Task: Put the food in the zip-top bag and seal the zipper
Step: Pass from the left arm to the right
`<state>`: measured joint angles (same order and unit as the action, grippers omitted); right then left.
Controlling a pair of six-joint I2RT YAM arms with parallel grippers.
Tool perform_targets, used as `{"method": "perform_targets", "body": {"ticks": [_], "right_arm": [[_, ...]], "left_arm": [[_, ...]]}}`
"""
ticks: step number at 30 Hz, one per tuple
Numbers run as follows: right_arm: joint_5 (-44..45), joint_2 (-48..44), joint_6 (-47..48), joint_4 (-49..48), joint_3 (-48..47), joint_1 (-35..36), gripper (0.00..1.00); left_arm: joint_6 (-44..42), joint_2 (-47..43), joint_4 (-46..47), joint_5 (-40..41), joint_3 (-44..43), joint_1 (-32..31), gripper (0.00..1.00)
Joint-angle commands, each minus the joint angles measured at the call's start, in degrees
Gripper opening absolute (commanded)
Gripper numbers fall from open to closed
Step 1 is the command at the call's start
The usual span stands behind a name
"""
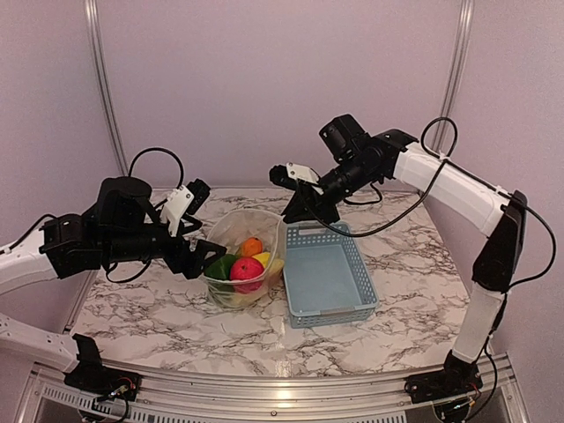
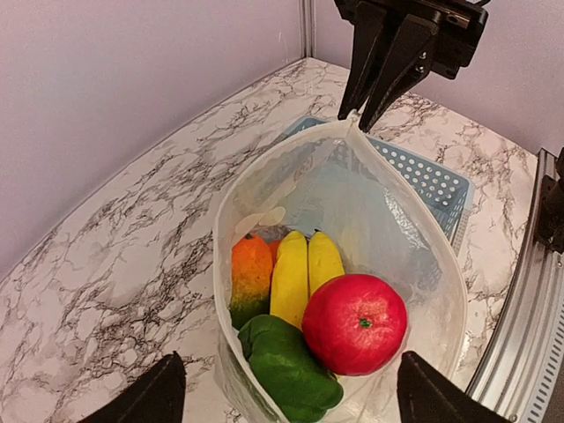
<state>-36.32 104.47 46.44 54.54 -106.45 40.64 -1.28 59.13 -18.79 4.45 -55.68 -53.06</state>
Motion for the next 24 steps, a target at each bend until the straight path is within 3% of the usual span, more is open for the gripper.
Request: {"method": "perform_targets", "body": {"ticks": [1, 4, 10, 15, 24], "right_arm": [[1.01, 2.29, -1.42, 7.12, -7.22, -0.65, 0.01], [1.04, 3.82, -3.26, 8.16, -10.39, -0.65, 0.01], [1.32, 6.71, -6.69, 9.6, -15.88, -0.64, 0.0], [0.89, 6.73, -9.1, 8.56, -16.32, -0.97, 0.0], [-0.15, 6.77, -9.69, 8.56, -16.82, -1.66, 0.0]], "left_arm": [[-1.05, 2.1, 1.99, 9.15, -4.52, -5.71, 0.99], [-3.28, 5.17, 4.04, 14.19, -8.98, -11.24, 0.99], [-4.43, 14.87, 0.24, 12.94, -17.06, -15.69, 0.93], [-3.49, 16.98, 3.78, 12.33, -12.74, -16.82, 0.85], [-3.43, 16.81, 8.49, 14.3, -7.34, -17.19, 0.83]]}}
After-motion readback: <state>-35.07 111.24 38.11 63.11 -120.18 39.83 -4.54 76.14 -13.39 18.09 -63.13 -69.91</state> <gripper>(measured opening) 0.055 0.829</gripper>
